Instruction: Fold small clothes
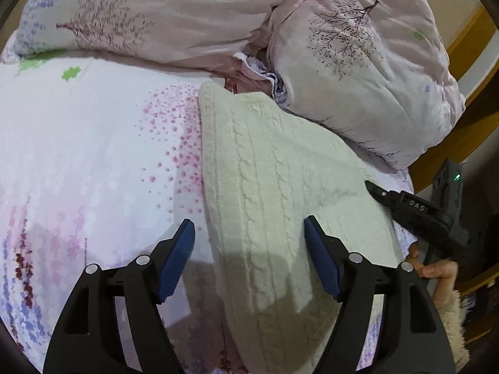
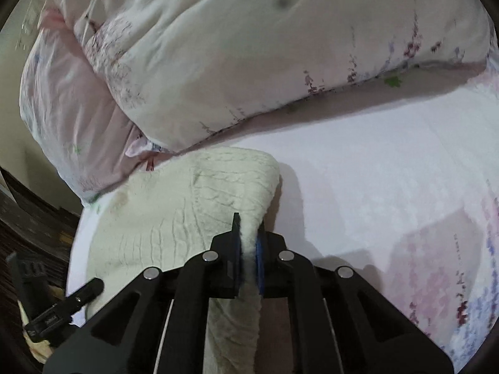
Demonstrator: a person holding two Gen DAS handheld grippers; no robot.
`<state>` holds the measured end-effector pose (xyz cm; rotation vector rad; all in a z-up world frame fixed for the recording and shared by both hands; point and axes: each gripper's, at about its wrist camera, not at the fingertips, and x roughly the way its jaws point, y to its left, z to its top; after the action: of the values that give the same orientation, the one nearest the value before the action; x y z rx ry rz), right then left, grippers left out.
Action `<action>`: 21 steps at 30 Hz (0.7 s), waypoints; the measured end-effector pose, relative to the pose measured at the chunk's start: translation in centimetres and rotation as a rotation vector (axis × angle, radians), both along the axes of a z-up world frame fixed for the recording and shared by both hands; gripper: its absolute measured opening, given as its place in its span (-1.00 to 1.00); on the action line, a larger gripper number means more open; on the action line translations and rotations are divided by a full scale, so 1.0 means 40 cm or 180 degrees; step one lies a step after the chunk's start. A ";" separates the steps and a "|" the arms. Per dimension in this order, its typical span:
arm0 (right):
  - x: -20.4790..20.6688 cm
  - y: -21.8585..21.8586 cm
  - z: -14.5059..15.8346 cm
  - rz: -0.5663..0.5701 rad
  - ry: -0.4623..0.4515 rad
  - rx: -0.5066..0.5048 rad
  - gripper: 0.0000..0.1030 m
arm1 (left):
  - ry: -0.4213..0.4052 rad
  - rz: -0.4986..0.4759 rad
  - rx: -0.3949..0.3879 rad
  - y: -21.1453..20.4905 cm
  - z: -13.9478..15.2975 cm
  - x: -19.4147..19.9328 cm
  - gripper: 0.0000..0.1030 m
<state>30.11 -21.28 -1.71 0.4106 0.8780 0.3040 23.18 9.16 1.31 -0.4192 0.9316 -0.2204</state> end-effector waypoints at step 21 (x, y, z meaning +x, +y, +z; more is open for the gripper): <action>-0.249 0.101 0.047 0.0711 -0.0470 -0.0925 -0.16 | -0.0303 0.0014 0.0739 -0.029 0.026 -0.116 0.63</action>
<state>20.14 -17.25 0.18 0.0192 0.8091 0.4002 18.55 8.02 2.36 -0.1946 0.8513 -0.1251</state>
